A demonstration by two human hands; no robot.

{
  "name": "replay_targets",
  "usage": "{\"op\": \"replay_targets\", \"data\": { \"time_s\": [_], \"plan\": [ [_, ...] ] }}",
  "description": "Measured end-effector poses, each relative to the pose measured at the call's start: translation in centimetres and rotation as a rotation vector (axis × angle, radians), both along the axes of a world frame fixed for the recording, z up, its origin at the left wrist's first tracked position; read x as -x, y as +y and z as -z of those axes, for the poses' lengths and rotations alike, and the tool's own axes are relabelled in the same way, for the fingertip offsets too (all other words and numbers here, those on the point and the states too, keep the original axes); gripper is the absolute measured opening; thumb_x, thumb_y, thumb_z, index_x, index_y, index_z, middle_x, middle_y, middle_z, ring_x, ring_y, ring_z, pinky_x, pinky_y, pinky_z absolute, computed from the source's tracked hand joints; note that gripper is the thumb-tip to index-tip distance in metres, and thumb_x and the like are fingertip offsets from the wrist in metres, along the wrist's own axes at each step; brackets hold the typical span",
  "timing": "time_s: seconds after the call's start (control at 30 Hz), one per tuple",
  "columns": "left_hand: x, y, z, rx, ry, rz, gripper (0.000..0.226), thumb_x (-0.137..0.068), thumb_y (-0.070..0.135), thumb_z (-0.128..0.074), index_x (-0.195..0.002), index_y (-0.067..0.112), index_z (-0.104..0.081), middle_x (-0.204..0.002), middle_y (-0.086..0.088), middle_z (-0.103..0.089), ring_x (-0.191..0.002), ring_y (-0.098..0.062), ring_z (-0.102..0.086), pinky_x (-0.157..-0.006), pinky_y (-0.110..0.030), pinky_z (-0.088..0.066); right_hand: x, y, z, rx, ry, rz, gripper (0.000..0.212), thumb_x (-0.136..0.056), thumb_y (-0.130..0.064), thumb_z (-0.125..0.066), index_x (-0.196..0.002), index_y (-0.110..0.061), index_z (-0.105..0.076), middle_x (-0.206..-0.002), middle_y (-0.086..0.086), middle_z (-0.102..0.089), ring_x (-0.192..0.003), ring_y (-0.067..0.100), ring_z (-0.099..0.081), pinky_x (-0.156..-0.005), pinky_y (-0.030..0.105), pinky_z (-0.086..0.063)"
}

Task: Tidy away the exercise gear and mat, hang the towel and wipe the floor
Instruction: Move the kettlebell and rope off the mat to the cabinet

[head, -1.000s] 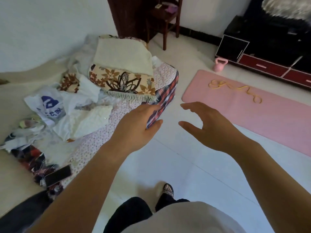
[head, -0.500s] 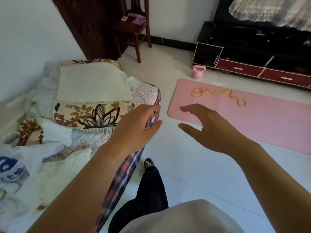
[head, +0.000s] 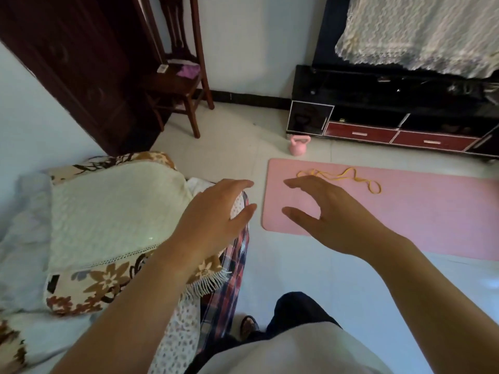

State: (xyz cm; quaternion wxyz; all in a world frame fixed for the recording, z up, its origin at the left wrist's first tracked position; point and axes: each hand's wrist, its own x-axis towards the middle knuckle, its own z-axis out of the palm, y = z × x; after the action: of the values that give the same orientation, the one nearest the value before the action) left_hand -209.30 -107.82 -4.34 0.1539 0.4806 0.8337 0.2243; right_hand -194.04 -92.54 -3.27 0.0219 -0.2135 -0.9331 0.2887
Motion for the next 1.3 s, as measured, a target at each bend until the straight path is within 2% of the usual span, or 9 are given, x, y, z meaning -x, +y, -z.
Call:
{"op": "replay_targets", "data": {
  "time_s": [0.13,0.27,0.37,0.67,0.8,0.87,1.0,1.17,1.3],
  "plan": [
    [3.6,3.4,0.3,-0.005,-0.006,0.027,0.046,-0.092,0.045,-0.044,-0.136,0.035,-0.038,-0.14,0.014,-0.042,-0.125,-0.007,-0.042,-0.098,-0.024,-0.034,3.4,3.4,0.4,0.001,0.005,0.022,0.052,-0.089,-0.047,-0.051,-0.137,-0.028,-0.04,-0.138,-0.012,-0.044,-0.122,0.006,-0.044,-0.093,0.017,-0.031],
    [7.1,8.3,1.1,0.037,-0.002,0.036,0.045,-0.093,0.045,-0.045,-0.136,0.035,-0.038,-0.141,0.014,-0.041,-0.124,-0.008,-0.043,-0.097,-0.022,-0.032,6.6,7.6,1.3,0.013,0.0,0.032,0.051,-0.09,-0.044,-0.052,-0.136,-0.027,-0.042,-0.137,-0.012,-0.045,-0.067,-0.019,-0.041,-0.077,0.016,-0.028],
    [9.5,13.4,1.5,0.068,-0.005,0.071,0.045,-0.094,0.044,-0.044,-0.137,0.034,-0.037,-0.142,0.012,-0.04,-0.124,-0.011,-0.044,-0.104,-0.033,-0.037,8.9,12.1,2.3,0.013,-0.007,0.072,0.051,-0.089,-0.045,-0.052,-0.137,-0.028,-0.041,-0.138,-0.013,-0.044,-0.054,-0.02,-0.031,-0.074,0.018,-0.028],
    [17.3,30.7,1.5,0.07,0.019,0.123,0.044,-0.094,0.042,-0.044,-0.136,0.031,-0.039,-0.14,0.01,-0.043,-0.123,-0.011,-0.044,-0.101,-0.031,-0.04,14.7,28.5,1.9,0.0,-0.059,0.163,0.05,-0.088,-0.051,-0.049,-0.135,-0.035,-0.04,-0.134,-0.021,-0.042,-0.062,-0.018,-0.042,-0.064,0.001,-0.031],
    [19.3,35.8,1.2,0.091,0.02,0.149,0.044,-0.094,0.042,-0.045,-0.136,0.031,-0.039,-0.141,0.01,-0.042,-0.125,-0.012,-0.042,-0.103,-0.034,-0.039,17.5,33.4,1.4,0.032,-0.06,0.165,0.051,-0.089,-0.049,-0.05,-0.135,-0.031,-0.041,-0.139,-0.014,-0.043,-0.071,-0.01,-0.046,-0.078,0.021,-0.034],
    [20.4,37.8,1.1,0.102,0.032,0.149,0.045,-0.093,0.044,-0.045,-0.136,0.032,-0.039,-0.142,0.011,-0.041,-0.126,-0.011,-0.041,-0.104,-0.032,-0.038,18.9,35.3,1.4,0.052,-0.053,0.166,0.05,-0.089,-0.048,-0.052,-0.135,-0.03,-0.042,-0.139,-0.013,-0.043,-0.09,0.003,-0.056,-0.085,0.025,-0.038],
    [23.2,41.3,0.9,0.093,0.038,0.141,0.046,-0.093,0.045,-0.044,-0.136,0.032,-0.039,-0.142,0.011,-0.041,-0.127,-0.011,-0.041,-0.104,-0.033,-0.038,21.4,38.5,1.6,0.062,-0.042,0.164,0.051,-0.088,-0.048,-0.052,-0.134,-0.03,-0.042,-0.139,-0.012,-0.044,-0.124,0.011,-0.044,-0.101,0.029,-0.038],
    [27.9,45.0,1.7,0.09,0.017,0.135,0.047,-0.093,0.045,-0.044,-0.137,0.032,-0.037,-0.142,0.012,-0.04,-0.128,-0.009,-0.04,-0.105,-0.032,-0.038,25.7,42.2,2.1,0.093,-0.071,0.184,0.052,-0.087,-0.049,-0.052,-0.136,-0.033,-0.04,-0.141,-0.014,-0.041,-0.124,0.008,-0.043,-0.102,0.03,-0.039],
    [33.5,47.4,3.1,0.091,-0.019,0.138,0.047,-0.092,0.045,-0.045,-0.137,0.033,-0.037,-0.141,0.013,-0.041,-0.126,-0.008,-0.041,-0.103,-0.031,-0.039,31.2,45.1,3.1,0.103,-0.107,0.196,0.052,-0.088,-0.051,-0.05,-0.136,-0.035,-0.038,-0.142,-0.017,-0.039,-0.104,0.002,-0.045,-0.094,0.022,-0.036]
  ]
}}
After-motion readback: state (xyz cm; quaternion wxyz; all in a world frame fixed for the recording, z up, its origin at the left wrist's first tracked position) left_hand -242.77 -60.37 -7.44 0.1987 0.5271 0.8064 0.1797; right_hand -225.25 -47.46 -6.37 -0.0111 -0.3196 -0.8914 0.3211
